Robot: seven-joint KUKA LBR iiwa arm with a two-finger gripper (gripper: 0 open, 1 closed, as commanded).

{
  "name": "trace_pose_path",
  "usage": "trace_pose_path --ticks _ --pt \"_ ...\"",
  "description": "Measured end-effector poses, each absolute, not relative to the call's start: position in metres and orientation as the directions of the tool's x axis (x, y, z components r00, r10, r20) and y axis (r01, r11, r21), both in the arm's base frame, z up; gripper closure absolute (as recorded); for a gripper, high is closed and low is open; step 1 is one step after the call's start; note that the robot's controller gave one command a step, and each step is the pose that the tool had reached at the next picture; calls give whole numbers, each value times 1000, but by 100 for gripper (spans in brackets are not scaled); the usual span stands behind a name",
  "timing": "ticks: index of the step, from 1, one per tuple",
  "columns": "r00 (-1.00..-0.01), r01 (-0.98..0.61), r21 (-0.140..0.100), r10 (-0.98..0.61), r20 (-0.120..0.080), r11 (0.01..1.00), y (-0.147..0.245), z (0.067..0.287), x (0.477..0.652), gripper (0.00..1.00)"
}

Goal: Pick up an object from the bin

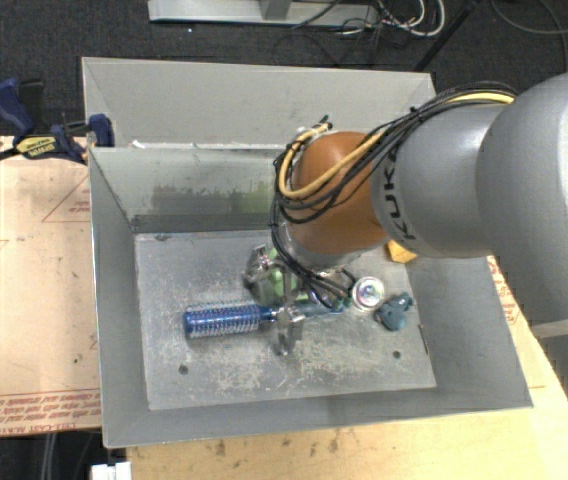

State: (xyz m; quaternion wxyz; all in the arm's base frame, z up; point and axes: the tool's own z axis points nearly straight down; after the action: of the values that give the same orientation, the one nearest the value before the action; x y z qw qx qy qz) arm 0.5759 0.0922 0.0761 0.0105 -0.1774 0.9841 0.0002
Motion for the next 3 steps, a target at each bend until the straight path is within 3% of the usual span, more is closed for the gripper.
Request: trace_pose_path --ticks 1,2,3 --pt "-937 -348 -1 -348 -19 938 92 76 576 100" --pt "-910 -415 -2 -415 -11 910 96 188 597 100" --pt "-743 -669 2 -669 0 743 106 168 593 100"
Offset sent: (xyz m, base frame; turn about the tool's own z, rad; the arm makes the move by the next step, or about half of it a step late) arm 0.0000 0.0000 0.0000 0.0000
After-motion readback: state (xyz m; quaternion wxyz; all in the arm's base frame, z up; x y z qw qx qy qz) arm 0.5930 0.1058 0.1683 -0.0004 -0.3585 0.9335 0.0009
